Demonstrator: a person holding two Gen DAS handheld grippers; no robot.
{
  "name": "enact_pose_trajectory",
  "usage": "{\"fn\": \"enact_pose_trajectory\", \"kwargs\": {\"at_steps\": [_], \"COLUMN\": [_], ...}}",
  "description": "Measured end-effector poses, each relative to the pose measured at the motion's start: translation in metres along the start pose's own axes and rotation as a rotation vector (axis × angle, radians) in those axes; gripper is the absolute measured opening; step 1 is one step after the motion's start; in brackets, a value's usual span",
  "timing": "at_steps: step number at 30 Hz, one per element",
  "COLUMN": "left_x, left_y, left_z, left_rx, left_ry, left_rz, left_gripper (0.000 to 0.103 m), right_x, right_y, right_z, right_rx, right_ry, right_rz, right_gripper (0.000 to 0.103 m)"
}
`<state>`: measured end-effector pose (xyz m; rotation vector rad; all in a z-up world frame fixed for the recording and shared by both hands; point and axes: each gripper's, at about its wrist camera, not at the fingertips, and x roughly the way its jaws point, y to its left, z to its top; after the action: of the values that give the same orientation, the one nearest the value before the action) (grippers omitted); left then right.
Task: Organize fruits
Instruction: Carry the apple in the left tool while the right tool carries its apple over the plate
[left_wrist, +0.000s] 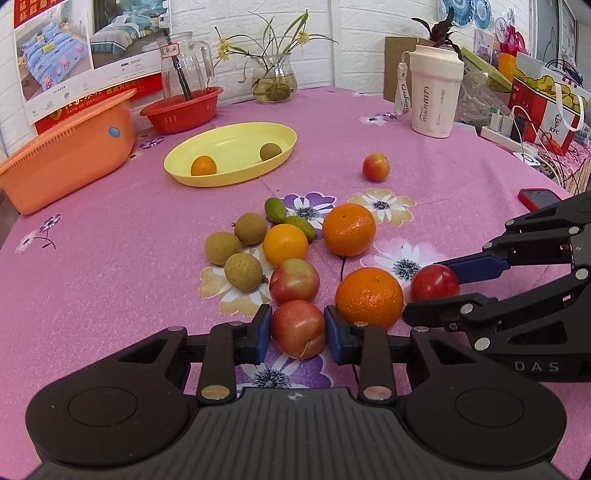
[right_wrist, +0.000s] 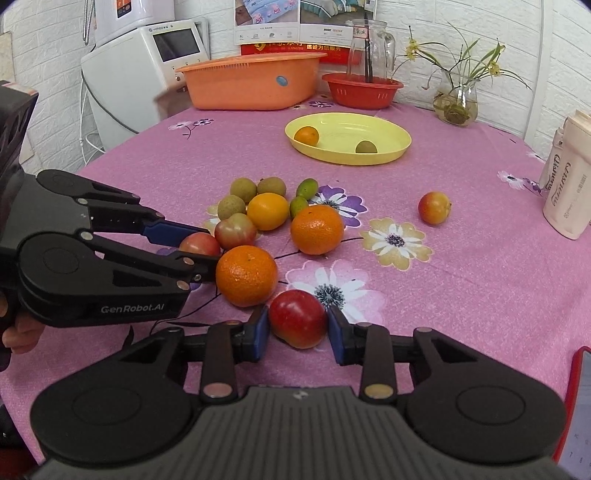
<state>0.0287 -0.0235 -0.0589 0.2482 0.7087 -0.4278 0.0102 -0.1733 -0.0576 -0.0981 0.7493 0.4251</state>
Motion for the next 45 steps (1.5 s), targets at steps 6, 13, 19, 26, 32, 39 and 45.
{"fn": "enact_pose_trajectory", "kwargs": {"at_steps": [6,13,19,26,32,39,45], "left_x": [-0.002,-0.008,-0.017,-0.025,-0.027,-0.027,-0.023], "left_y": [0.002,0.006,0.011,0.018,0.021,0.025,0.029], "left_z": [0.000,0.000,0.004,0.008,0.014,0.020,0.025], "left_rx": [-0.009,-0.023,-0.037,-0.050,-0.053,-0.060,-0.069], "left_ry": [0.004,-0.013,-0.034,-0.052,-0.069,-0.078,-0.078], "left_rz": [-0.001,0.005,0.014,0.016,0.023,0.029,0.032], "left_gripper": [0.029,0.028,0.028,0.028,0.028,0.028,0.028], "right_x": [-0.004,-0.009,-0.013,-0.015,-0.014,-0.012,-0.009], "right_y": [-0.006,-0.015,-0.021,-0.030,-0.036,-0.038,-0.039], "right_z": [0.001,0.004,0.009,0.016,0.023,0.029,0.035], "right_rx": [0.028,0.072,0.092,0.119,0.134,0.135,0.134], "right_ry": [-0.012,-0.034,-0.058,-0.077,-0.088,-0.103,-0.108], "right_rz": [-0.012,-0.019,-0.022,-0.039,-0.046,-0.040,-0.030], "right_gripper": [0.079,0.079,0.079,0.079,0.079,0.079,0.079]}}
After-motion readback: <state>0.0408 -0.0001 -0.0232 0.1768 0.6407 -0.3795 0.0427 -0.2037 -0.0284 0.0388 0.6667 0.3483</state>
